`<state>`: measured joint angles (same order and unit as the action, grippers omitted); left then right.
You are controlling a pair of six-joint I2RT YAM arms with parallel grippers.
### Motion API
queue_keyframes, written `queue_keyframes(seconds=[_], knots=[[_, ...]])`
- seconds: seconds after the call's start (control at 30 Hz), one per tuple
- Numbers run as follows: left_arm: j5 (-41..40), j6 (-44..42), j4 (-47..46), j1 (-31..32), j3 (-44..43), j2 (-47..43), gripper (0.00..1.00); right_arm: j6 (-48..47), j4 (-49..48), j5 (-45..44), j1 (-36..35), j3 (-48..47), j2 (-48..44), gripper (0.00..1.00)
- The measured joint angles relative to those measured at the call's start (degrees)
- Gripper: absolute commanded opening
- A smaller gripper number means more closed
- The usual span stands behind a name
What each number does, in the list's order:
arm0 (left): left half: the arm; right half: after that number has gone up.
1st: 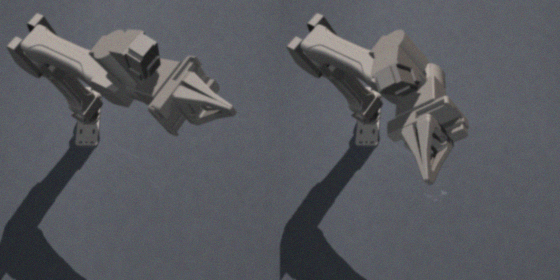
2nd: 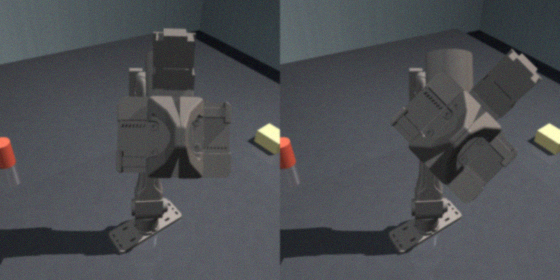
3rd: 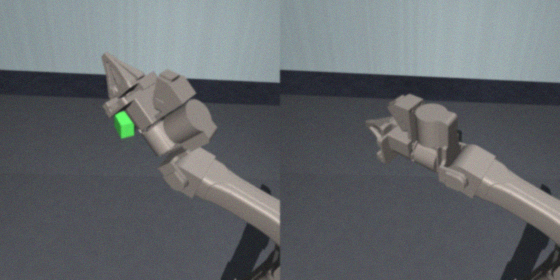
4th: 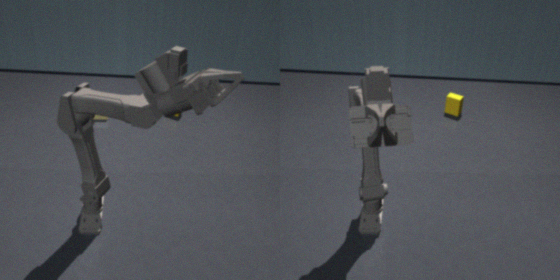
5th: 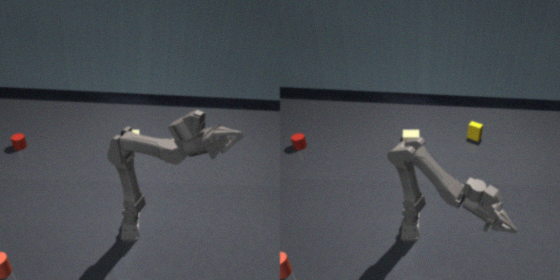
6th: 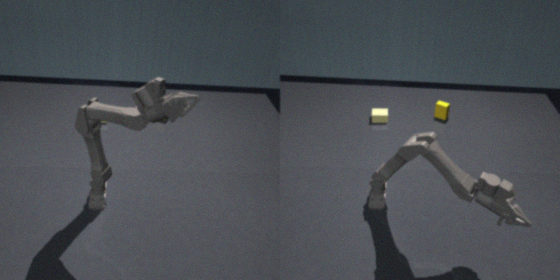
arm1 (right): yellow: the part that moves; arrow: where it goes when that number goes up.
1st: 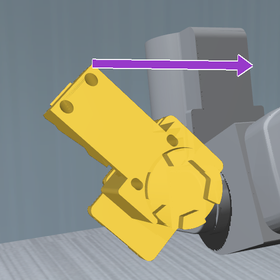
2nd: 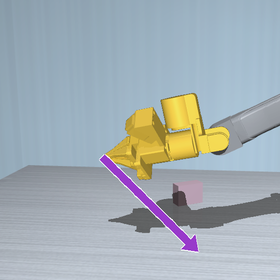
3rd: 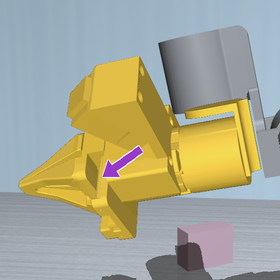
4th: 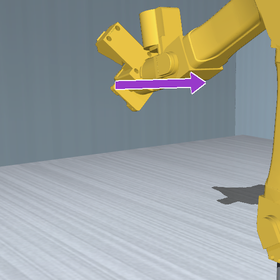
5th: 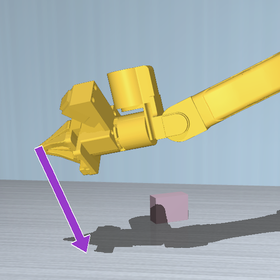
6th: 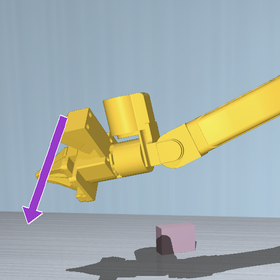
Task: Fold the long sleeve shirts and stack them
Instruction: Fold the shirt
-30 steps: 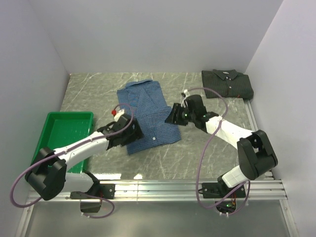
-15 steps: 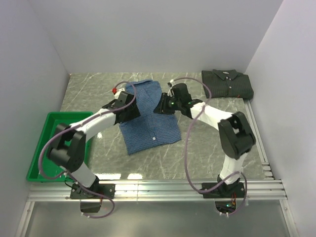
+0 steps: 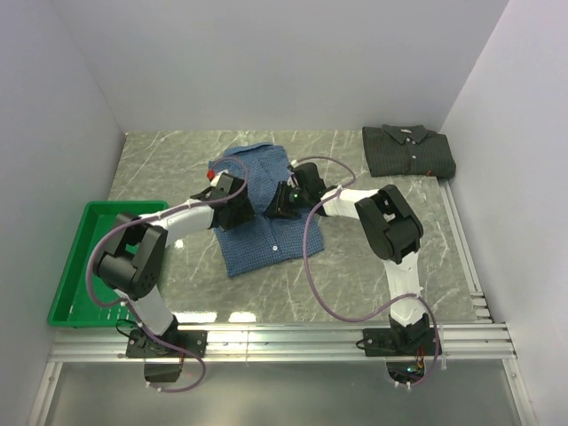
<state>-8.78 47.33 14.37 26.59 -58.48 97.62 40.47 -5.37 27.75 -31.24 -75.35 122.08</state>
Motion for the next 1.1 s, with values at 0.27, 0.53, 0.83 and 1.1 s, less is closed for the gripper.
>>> queue_keyframes(seconds=[0.27,0.53,0.83,1.1], knots=[[2.9,0.5,-1.3,0.0,6.0,-8.7,0.69,-0.2,-0.4,0.2,0.0,-0.1,0.0,0.35],[3.0,0.6,-1.3,0.0,9.3,-18.9,0.69,-3.1,3.3,-3.0,-0.1,-0.1,-3.0,0.09],[3.1,0.5,1.7,0.0,13.9,-27.2,0.70,-3.9,3.6,-2.6,-0.1,-0.6,-3.7,0.04],[3.1,0.4,3.3,0.0,16.0,-31.8,0.72,-4.0,3.6,-2.1,-0.8,-4.5,-1.7,0.07]])
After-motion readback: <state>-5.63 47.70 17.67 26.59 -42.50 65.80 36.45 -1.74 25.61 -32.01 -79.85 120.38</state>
